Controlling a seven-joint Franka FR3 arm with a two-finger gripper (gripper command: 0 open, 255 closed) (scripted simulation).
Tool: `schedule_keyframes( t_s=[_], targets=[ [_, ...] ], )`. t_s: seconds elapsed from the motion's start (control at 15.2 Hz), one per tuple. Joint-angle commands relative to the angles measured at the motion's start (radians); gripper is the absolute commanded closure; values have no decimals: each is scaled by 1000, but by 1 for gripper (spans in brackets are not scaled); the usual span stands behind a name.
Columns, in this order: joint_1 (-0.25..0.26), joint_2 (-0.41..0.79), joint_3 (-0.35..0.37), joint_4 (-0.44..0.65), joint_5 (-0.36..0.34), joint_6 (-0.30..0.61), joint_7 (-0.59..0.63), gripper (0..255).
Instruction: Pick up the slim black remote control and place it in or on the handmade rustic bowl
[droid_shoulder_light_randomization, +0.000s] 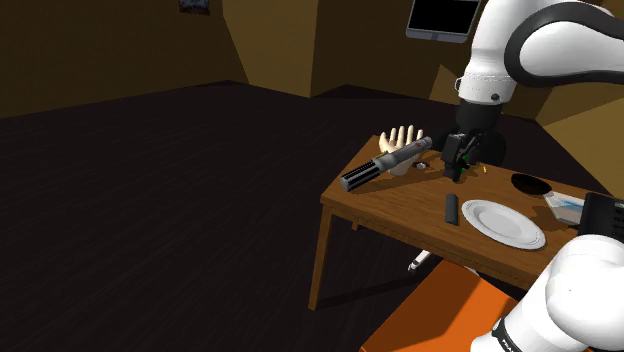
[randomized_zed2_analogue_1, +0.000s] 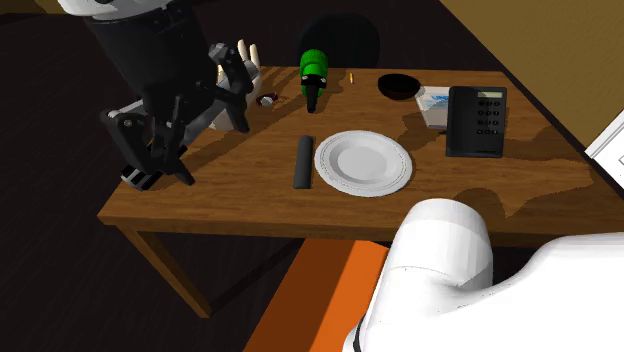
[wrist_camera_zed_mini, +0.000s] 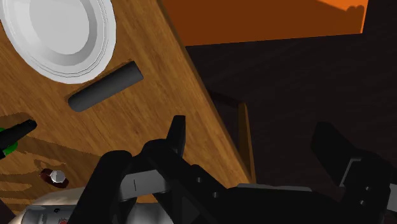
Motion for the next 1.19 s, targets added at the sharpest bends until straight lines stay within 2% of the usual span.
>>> schedule_keyframes(
  t_s=[0.0,0.59,1.12],
  targets=[
    [0,0,0,0,0,0,0,0],
    [-145,46,-122,-190,-48,274,106,0],
    [-277,157,-243,-312,-87,543,189,0]
  ],
)
